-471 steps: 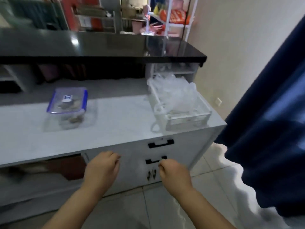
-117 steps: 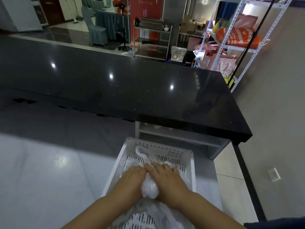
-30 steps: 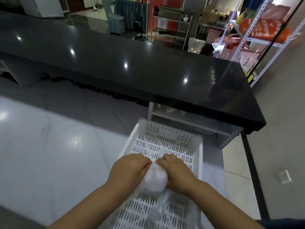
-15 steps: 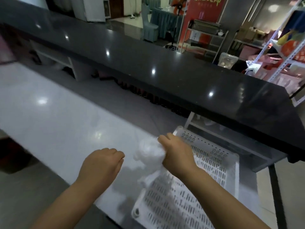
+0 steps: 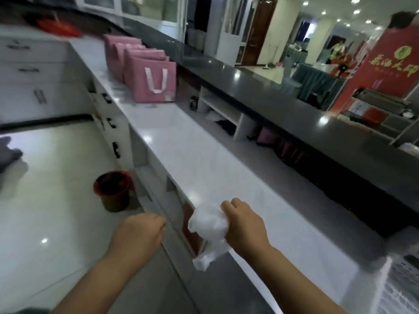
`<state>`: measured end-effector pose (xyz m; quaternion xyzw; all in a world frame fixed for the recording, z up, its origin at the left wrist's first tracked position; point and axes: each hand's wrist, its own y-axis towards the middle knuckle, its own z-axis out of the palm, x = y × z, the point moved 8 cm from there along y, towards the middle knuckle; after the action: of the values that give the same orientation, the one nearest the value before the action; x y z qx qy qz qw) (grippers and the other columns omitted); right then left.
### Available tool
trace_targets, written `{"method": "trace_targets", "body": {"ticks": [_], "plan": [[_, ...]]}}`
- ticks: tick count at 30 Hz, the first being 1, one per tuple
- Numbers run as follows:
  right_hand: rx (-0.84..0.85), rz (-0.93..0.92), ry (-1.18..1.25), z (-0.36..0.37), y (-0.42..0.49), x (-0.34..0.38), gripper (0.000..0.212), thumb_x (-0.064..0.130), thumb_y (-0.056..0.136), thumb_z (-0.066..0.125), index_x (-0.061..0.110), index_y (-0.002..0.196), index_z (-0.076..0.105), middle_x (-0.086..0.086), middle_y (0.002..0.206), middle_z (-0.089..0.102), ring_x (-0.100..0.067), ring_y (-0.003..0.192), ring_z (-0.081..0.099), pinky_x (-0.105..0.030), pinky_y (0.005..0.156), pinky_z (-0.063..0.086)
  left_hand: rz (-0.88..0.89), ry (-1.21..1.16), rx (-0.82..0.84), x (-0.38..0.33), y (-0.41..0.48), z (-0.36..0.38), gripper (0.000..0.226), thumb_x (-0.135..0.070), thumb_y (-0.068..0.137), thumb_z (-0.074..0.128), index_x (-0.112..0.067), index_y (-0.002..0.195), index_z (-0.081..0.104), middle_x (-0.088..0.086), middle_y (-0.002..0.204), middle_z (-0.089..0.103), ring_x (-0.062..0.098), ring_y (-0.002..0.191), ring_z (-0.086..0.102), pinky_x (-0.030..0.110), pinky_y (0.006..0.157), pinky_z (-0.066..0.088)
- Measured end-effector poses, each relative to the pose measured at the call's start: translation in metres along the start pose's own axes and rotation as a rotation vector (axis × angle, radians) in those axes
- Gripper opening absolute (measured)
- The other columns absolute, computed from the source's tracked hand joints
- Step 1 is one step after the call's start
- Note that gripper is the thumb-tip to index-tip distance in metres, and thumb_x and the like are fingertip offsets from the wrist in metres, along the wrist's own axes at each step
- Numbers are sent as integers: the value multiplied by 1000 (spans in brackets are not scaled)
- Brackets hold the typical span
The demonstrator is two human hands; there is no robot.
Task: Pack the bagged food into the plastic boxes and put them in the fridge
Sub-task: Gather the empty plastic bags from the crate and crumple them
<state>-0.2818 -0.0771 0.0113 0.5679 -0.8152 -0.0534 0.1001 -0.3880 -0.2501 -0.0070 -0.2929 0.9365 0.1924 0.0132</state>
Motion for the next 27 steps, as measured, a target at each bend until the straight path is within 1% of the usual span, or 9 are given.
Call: {"method": "trace_targets", "body": {"ticks": [3, 6, 10, 12, 14, 16, 20, 24, 27], "plan": [[-6, -58, -21, 29, 35, 62, 31, 18, 64, 66, 22, 78, 39, 4, 75, 44, -19, 64, 42, -29, 44, 33, -65, 50, 8, 78, -19, -2, 23, -23, 74, 47, -16, 56, 59, 1, 54, 54, 22, 46, 52, 25, 40, 37], [17, -107, -36, 55, 59, 109, 29, 23, 63, 70, 21, 80, 48, 4, 75, 49, -16, 62, 38, -27, 44, 32, -135, 73, 30, 143, -44, 0, 33, -27, 75, 37, -15, 63, 65, 1, 61, 59, 22, 55, 56, 31, 46, 47], [85, -170, 10, 78, 99, 161, 35, 38, 69, 71, 20, 94, 54, 3, 90, 56, -16, 75, 46, -26, 57, 39, -194, 90, 42, 207, -53, -15, 36, -29, 75, 35, -17, 64, 67, 0, 63, 62, 21, 58, 58, 28, 52, 47], [106, -207, 30, 91, 116, 180, 41, 42, 65, 76, 21, 93, 56, 3, 91, 59, -18, 77, 54, -25, 59, 40, -245, 87, 53, 230, -54, -16, 36, -29, 75, 36, -17, 65, 68, -1, 64, 63, 20, 57, 58, 27, 52, 48], [120, -230, 46, 108, 133, 193, 39, 39, 64, 77, 21, 91, 57, 2, 88, 61, -19, 75, 58, -25, 57, 43, -292, 97, 78, 249, -59, -11, 25, -27, 75, 47, -19, 65, 68, -4, 64, 63, 17, 57, 58, 25, 51, 47], [132, -246, 82, 124, 154, 209, 33, 33, 67, 75, 21, 92, 58, 1, 86, 61, -19, 75, 58, -26, 54, 45, -320, 89, 100, 271, -62, -5, 4, -21, 68, 70, -20, 64, 68, -5, 63, 62, 15, 56, 57, 25, 49, 46], [175, -357, 86, 166, 202, 251, 41, 31, 56, 82, 21, 89, 59, 2, 78, 62, -17, 64, 60, -22, 44, 42, -404, 114, 171, 328, -62, 7, 20, -19, 53, 85, -21, 61, 67, -8, 58, 59, 12, 51, 54, 23, 43, 42], [208, -441, 171, 210, 272, 284, 36, 39, 66, 75, 23, 94, 59, 2, 85, 65, -16, 71, 62, -27, 53, 54, -485, 158, 190, 389, -40, 14, 24, -20, 48, 89, -22, 62, 69, -8, 58, 60, 11, 49, 55, 23, 40, 42], [241, -472, 205, 228, 330, 306, 34, 36, 62, 78, 25, 88, 59, 5, 80, 64, -13, 66, 61, -21, 52, 48, -540, 188, 188, 435, -7, 13, 26, -21, 46, 89, -23, 62, 69, -9, 57, 60, 11, 49, 56, 22, 38, 43]]}}
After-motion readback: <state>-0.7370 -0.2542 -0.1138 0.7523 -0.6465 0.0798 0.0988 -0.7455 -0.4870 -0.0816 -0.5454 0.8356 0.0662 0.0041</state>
